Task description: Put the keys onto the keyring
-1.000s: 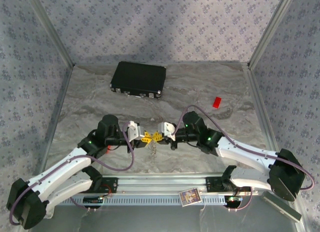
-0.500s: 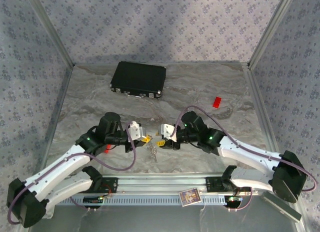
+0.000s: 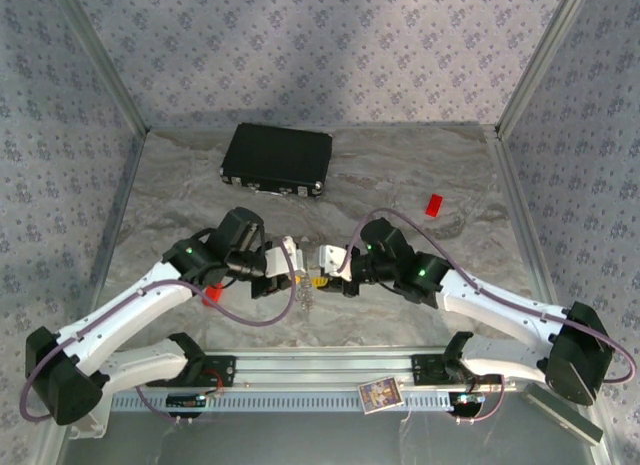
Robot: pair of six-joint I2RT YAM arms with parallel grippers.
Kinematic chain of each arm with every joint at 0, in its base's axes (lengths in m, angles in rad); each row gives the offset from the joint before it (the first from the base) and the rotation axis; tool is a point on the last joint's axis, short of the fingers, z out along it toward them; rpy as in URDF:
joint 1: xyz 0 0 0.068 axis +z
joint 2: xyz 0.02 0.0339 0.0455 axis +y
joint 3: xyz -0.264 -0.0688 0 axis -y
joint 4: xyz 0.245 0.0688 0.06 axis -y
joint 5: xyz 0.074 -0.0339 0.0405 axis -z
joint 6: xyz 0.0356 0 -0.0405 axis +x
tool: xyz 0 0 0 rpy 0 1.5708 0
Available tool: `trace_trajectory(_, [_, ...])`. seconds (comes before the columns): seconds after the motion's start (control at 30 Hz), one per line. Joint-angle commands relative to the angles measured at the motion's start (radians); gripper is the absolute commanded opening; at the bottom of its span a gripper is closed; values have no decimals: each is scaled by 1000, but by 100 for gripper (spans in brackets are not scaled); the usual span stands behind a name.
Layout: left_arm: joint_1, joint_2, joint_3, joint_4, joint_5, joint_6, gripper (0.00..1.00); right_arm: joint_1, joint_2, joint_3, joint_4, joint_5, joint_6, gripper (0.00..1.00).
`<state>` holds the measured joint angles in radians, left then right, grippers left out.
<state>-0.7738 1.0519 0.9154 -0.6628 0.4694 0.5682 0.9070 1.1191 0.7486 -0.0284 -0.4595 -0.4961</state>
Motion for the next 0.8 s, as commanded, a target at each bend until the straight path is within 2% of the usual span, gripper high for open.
trace_trajectory(0.0, [-14, 15, 65, -60, 2, 15, 0, 12, 22, -15, 90, -28, 52, 29])
trace_trajectory(0.23, [-27, 17, 82, -57, 3, 16, 0, 14, 62, -49, 180, -40, 86, 26])
trace_trajectory(0.43, [-33, 19, 92, -67, 3, 15, 0, 13, 68, -65, 215, -54, 100, 13])
trace_trajectory(0.6, [-32, 19, 94, -52, 15, -3, 0, 13, 77, -72, 230, -69, 110, 16])
trace_trajectory(0.77, [-33, 9, 75, 6, 29, -45, 0, 7, 90, -87, 269, -86, 125, 13])
